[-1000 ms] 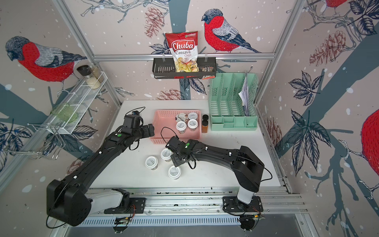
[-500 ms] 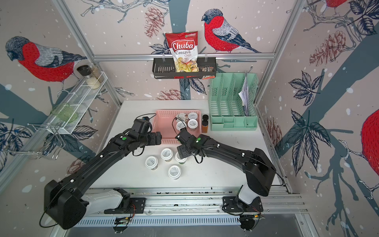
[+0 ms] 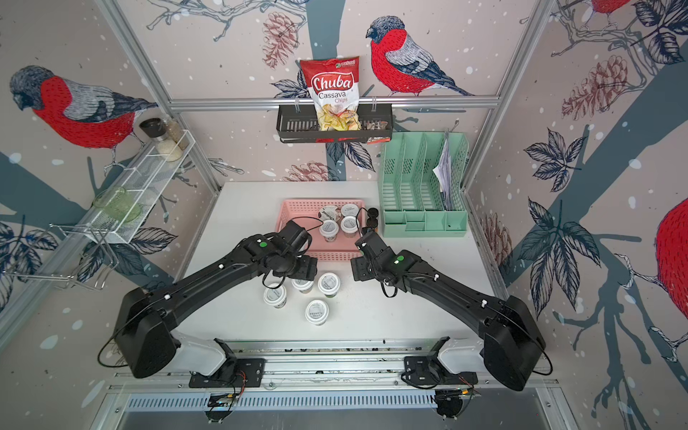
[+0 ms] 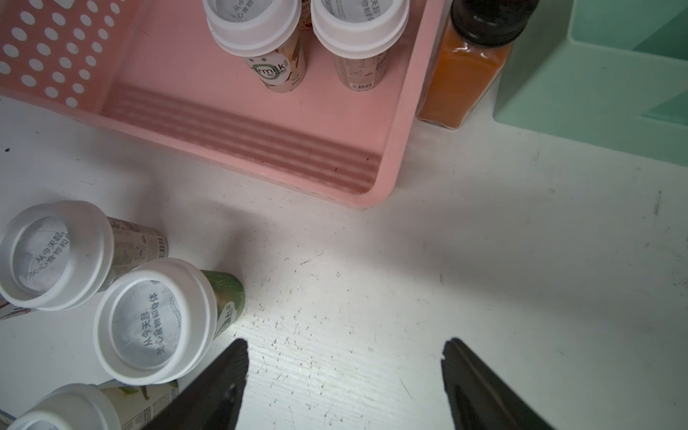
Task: Put the yogurt in the basket
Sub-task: Pick up the yogurt from the center of the board.
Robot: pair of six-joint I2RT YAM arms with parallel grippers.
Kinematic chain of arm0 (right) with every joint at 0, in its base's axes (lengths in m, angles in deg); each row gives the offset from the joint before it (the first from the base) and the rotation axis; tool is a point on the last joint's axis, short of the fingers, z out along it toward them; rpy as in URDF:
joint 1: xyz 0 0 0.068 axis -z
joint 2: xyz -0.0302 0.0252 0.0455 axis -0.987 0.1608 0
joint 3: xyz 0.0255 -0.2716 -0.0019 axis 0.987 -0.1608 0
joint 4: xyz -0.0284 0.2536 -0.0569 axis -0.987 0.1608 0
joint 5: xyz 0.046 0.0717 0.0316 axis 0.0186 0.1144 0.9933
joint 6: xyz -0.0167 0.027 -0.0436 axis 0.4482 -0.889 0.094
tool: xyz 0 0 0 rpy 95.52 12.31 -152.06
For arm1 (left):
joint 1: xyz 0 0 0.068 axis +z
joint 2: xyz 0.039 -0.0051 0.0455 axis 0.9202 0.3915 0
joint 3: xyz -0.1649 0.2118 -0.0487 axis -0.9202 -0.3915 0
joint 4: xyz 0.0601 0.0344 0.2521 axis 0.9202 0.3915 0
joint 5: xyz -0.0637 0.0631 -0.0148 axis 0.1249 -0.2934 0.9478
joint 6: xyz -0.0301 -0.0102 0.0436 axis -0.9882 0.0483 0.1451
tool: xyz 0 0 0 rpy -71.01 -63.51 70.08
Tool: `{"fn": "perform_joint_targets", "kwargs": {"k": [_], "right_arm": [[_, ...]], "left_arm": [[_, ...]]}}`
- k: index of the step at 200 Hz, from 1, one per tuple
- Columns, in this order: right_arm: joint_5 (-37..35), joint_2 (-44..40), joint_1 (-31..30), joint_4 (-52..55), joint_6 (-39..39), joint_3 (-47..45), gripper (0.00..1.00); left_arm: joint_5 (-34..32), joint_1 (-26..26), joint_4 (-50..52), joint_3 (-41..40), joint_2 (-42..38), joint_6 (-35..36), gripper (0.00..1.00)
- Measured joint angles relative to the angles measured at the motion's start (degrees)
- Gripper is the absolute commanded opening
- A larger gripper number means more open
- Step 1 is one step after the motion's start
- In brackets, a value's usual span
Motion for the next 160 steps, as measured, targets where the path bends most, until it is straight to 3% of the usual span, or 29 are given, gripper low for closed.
{"fn": "perform_joint_targets", "kwargs": {"k": [98,160], "right_arm": [[2.01,0.48,1.70,-2.19,2.36,-1.07,0.84],[2.45,1.53,1.81,-2.14,2.51,-0.13,0.84]], "left_arm": [[-2.64,-0.61,3.19,0.70,3.80,1.68,0.95],[-2.58,-0.42,2.62,0.24,5.01,4.26,0.94]]}}
